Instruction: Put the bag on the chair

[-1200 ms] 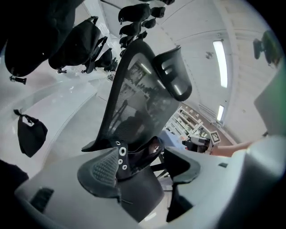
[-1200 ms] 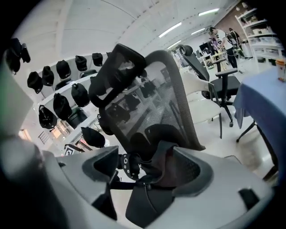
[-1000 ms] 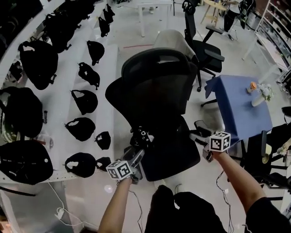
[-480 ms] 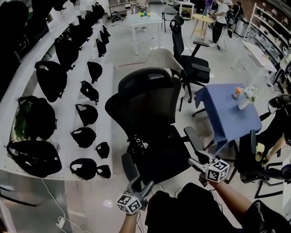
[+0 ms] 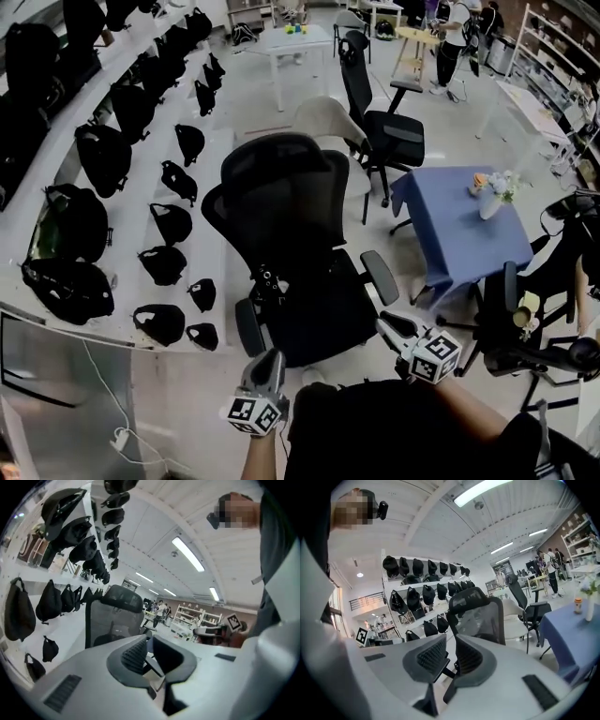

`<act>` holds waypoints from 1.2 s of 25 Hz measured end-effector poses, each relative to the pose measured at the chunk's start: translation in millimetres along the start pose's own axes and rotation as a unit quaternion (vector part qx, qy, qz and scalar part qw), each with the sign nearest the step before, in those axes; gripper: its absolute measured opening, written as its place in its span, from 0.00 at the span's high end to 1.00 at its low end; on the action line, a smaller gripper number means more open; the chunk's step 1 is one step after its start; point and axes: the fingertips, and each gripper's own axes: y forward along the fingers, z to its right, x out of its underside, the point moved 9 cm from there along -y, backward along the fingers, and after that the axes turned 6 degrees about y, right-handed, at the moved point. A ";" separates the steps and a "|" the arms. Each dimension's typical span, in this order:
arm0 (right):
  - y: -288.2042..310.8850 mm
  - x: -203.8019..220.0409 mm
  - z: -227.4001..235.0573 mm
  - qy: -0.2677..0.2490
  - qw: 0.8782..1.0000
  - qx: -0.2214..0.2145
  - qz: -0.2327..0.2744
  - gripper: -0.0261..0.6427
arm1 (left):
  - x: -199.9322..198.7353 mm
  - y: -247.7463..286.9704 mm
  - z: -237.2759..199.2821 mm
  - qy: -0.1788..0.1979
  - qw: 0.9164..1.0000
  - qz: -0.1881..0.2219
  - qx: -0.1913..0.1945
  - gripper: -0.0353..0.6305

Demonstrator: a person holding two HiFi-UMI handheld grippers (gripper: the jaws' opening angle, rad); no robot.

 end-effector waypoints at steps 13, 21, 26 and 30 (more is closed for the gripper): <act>-111.5 -15.2 39.4 -0.008 0.999 -0.024 0.044 0.96 | 9.9 27.6 161.3 -0.003 0.998 0.044 -0.036 0.93; -170.8 3.7 53.6 -0.049 0.997 -0.049 0.031 0.96 | 28.8 11.7 236.3 0.006 0.993 0.058 -0.107 0.94; -183.8 12.6 53.8 -0.048 0.998 -0.044 0.018 0.96 | 37.5 -6.6 269.1 0.022 0.991 0.062 -0.113 0.94; -185.6 14.9 49.5 -0.064 0.997 -0.037 0.012 0.96 | 43.3 -25.9 268.2 0.035 0.990 0.078 -0.111 0.94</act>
